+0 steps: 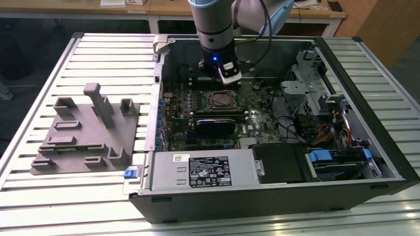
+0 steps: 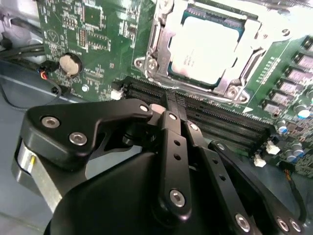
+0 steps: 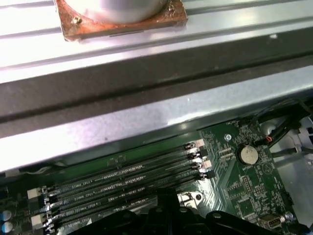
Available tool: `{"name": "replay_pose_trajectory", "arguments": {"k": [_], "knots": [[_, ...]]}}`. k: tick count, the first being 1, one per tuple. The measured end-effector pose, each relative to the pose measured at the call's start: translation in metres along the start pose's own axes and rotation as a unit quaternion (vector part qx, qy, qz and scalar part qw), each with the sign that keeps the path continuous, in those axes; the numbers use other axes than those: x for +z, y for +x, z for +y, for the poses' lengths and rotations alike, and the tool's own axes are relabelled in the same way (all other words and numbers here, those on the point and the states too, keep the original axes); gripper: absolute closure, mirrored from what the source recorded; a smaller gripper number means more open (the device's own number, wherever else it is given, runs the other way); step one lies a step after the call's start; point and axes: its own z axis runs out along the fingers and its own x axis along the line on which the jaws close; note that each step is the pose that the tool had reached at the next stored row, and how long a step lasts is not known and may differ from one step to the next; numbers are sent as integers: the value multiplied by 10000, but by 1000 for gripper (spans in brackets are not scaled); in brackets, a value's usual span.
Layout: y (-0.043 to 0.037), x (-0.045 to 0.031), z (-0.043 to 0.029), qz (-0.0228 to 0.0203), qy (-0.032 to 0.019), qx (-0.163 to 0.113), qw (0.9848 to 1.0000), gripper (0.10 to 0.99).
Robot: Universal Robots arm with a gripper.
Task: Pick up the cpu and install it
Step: 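Install the first cpu locking lever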
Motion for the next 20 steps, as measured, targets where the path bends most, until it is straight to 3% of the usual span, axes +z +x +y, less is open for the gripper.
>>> {"name": "replay_pose_trajectory", "arguments": {"k": [8,14,17,20], "knots": [[-15,12,2,-31,347,-66,9994,980],[-28,20,5,-35,672,-123,9977,980],[-35,23,7,9,846,-144,9963,980],[-49,29,10,118,962,-146,9952,980]]}}
